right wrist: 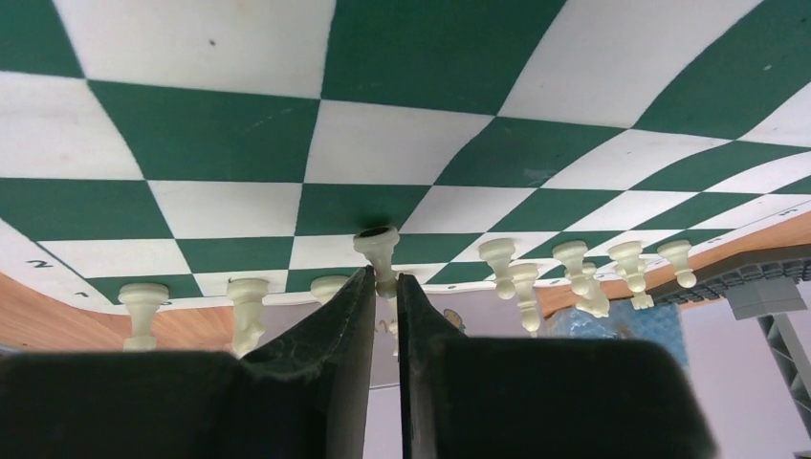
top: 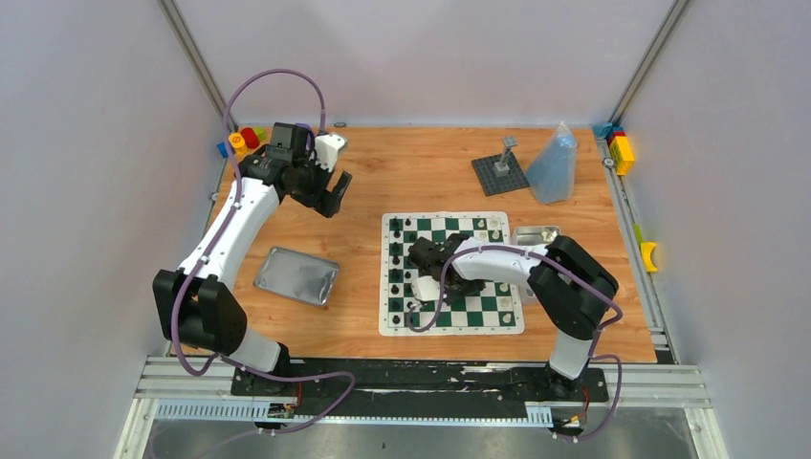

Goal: Set up the chess pieces on the board
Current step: Place the chess piece on the chessboard, then move the chess piece to the chessboard.

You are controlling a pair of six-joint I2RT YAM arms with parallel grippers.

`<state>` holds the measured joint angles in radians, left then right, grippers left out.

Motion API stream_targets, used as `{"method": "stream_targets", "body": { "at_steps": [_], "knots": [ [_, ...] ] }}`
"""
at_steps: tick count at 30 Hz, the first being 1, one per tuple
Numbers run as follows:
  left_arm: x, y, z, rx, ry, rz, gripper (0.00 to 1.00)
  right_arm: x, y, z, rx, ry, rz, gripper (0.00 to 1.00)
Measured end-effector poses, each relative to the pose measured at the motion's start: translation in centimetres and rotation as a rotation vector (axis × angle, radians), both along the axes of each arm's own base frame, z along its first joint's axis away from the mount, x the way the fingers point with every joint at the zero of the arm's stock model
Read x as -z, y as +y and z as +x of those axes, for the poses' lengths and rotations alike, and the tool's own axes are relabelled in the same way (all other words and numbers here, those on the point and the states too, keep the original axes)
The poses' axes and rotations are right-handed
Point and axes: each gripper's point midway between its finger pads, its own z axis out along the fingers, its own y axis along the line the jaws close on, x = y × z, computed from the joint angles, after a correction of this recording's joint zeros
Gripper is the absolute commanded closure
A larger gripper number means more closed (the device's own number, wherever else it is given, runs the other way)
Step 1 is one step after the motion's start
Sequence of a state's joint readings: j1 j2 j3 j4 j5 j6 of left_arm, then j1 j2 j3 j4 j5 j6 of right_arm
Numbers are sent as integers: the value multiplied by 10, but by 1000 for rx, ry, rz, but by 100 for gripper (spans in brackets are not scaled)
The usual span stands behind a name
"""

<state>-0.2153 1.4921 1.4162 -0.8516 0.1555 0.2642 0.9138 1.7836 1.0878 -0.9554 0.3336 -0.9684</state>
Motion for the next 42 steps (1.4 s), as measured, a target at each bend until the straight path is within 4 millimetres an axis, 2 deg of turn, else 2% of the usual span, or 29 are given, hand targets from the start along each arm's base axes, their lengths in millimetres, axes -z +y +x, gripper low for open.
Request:
{"method": "stream_targets", "body": {
  "at_steps": [8, 16, 21, 24, 27, 31, 42],
  "knots": [
    [0, 1, -2, -2, -1, 0, 0, -1, 2, 0, -10, -28, -33, 63],
    [-1, 1, -4, -2, -5, -1, 0, -8, 12, 3, 36, -45, 15, 58],
    [0, 1, -4, -2, -6, -2, 0, -24, 24, 5, 160, 3, 170, 50],
    [-1, 1, -4, -1, -8, -3, 0, -38, 28, 12, 299, 68, 337, 46],
    [-1, 1, -5, 0, -7, -5, 0, -46, 25, 16, 422, 131, 461, 45],
    [-1, 0, -5, 1, -7, -6, 0, -43, 20, 17, 552, 198, 546, 46],
    [-1, -1, -5, 7, -5, -14, 0, -23, 23, -2, 648, 302, 602, 51]
  ]
}}
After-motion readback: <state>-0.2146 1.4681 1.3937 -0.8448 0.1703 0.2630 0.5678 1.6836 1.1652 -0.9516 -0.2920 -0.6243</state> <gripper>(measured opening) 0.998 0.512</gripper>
